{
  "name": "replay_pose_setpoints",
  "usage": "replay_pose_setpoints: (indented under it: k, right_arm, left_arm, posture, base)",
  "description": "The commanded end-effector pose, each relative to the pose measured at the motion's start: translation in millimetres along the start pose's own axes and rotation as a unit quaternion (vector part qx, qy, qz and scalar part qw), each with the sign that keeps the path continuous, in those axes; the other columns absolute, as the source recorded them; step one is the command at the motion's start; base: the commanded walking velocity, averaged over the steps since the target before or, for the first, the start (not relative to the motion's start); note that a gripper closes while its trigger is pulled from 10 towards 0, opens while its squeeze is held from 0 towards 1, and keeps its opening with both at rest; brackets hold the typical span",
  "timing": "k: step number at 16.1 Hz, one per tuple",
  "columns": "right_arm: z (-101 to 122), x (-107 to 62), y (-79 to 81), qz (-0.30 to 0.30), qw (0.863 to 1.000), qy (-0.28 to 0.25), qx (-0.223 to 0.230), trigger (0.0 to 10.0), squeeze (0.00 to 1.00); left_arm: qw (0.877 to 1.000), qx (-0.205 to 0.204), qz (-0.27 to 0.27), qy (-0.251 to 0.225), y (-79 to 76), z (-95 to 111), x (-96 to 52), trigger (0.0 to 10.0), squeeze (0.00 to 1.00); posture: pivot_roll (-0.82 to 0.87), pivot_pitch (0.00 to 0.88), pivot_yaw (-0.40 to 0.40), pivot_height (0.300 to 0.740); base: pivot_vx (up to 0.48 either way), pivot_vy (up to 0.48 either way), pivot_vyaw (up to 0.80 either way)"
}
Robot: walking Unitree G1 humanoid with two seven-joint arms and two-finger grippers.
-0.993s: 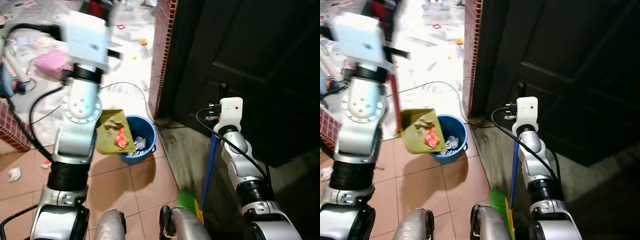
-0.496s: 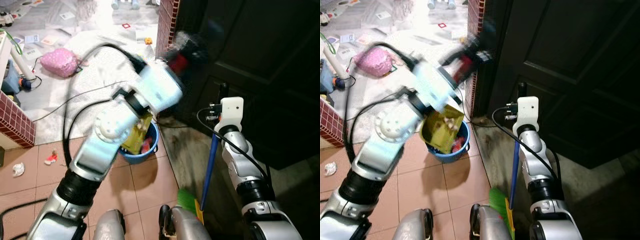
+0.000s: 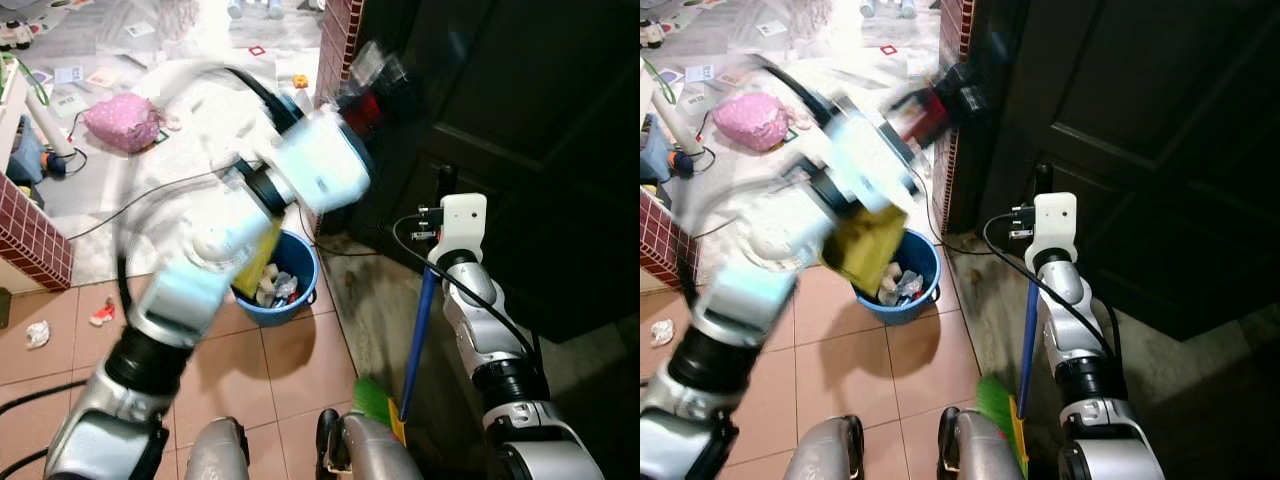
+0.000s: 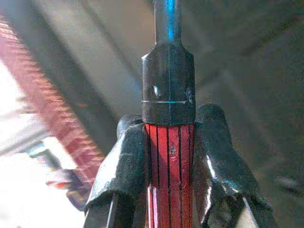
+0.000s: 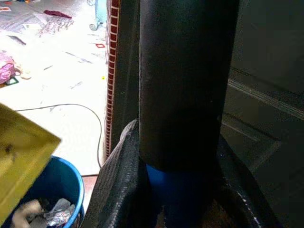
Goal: Sweep floor
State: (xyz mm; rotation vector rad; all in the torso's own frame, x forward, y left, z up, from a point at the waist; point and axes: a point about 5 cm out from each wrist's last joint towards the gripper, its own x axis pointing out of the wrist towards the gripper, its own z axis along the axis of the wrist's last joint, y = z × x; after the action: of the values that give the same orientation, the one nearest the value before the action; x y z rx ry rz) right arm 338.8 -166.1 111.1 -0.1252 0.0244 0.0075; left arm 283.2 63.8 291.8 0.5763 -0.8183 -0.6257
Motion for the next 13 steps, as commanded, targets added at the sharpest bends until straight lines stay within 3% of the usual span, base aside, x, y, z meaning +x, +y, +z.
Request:
replay_pose_setpoints:
  k: [1, 4, 6, 7, 9, 11, 13]
  right_arm:
    - [7.6, 3.0, -3.8, -0.005, 1.0, -0.018, -0.01, 10.0, 0.0]
    - [8.3, 3.6, -2.5, -0.002, 1.0, -0.021, -0.01, 10.0, 0.0]
    - [10.8, 4.4, -1.4, 0.003, 1.0, -0.03, -0.004, 10.0, 0.0]
    - [11.4, 4.8, -1.4, 0.003, 1.0, -0.031, -0.004, 10.0, 0.0]
    - [11.5, 6.2, -2.8, 0.004, 0.999, -0.031, -0.006, 10.0, 0.0]
    - [10.9, 7.1, -4.4, 0.007, 0.999, -0.03, -0.011, 10.0, 0.0]
    - [13.8, 8.5, -6.3, 0.009, 0.999, -0.038, -0.022, 10.0, 0.0]
  left_arm:
    - [0.998, 0.044, 0.028, -0.043, 14.0, 17.3, 5.0, 10.0, 0.0]
    - [0.995, 0.032, 0.097, -0.021, 35.6, 10.7, 0.7, 10.0, 0.0]
    - [0.976, 0.068, 0.207, 0.009, 65.8, 5.5, -9.1, 10.0, 0.0]
    - [0.969, 0.084, 0.23, 0.018, 73.4, 4.2, -13.0, 10.0, 0.0]
    - [0.932, 0.123, 0.333, 0.065, 105.8, -4.7, -37.8, 10.0, 0.0]
    - [0.914, 0.139, 0.369, 0.097, 118.4, -12.5, -53.6, 10.0, 0.0]
    - [0.904, 0.125, 0.387, 0.134, 120.4, -25.1, -70.2, 10.0, 0.0]
  posture:
    - [0.0, 0.15, -0.072, 0.74]
    - [0.0, 0.148, -0.073, 0.74]
    - [0.0, 0.144, -0.073, 0.74]
    - [0.0, 0.144, -0.073, 0.74]
    - [0.01, 0.144, -0.073, 0.74]
    - [0.01, 0.149, -0.075, 0.74]
    - [0.01, 0.154, -0.074, 0.74]
  base:
    - [0.0, 0.0, 0.0]
    - [0.0, 0.0, 0.0]
    - [0.0, 0.0, 0.0]
    - [0.0, 0.0, 0.0]
    - [0.0, 0.0, 0.0]
    - [0.0, 0.0, 0.0]
    - [0.0, 0.0, 0.0]
